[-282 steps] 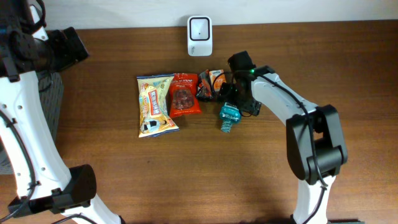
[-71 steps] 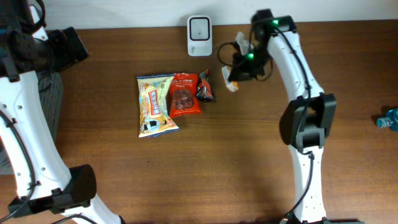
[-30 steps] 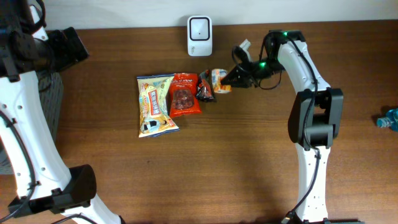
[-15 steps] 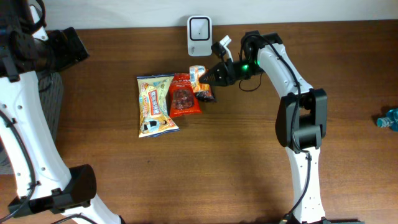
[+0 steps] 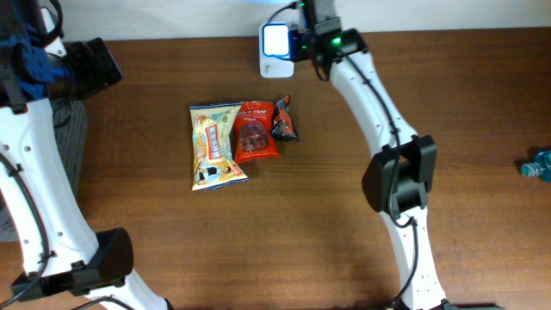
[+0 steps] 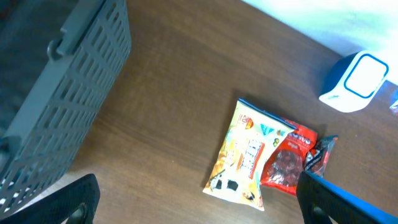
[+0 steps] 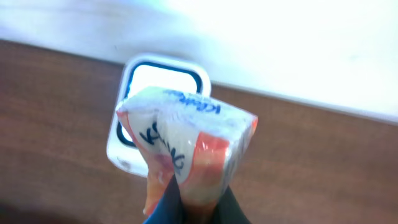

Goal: Scan the item barcode

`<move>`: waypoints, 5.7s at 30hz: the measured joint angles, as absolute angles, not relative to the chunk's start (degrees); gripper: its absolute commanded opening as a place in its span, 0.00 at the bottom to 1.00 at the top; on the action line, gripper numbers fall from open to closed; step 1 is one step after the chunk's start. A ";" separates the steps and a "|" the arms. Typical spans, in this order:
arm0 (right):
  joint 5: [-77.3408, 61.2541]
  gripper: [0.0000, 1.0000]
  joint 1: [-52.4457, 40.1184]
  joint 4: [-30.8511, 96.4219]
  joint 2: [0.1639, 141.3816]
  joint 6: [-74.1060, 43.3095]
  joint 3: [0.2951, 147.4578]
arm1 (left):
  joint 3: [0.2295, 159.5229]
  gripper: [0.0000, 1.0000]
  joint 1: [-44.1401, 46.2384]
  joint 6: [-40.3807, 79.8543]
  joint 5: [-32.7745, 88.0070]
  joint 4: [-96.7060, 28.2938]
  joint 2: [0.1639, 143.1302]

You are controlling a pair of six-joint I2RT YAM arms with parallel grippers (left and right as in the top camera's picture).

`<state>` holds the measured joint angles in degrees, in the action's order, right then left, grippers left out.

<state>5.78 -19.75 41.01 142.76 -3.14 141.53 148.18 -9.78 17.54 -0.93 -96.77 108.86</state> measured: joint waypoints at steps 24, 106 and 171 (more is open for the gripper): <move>28.53 0.04 0.21 58.48 140.88 -6.13 142.96 | 148.16 0.99 -9.78 17.54 -0.91 -96.79 108.86; 19.22 0.04 18.63 70.94 140.75 -23.83 147.83 | 148.14 0.99 -9.82 17.54 -0.91 -96.66 108.86; 0.49 0.04 -27.77 67.44 144.92 -12.71 131.31 | 148.07 0.99 -9.82 17.54 -0.91 -96.66 108.86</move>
<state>0.49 -27.77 67.44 144.92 -12.71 131.31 148.07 -9.82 17.54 -0.91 -96.66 108.86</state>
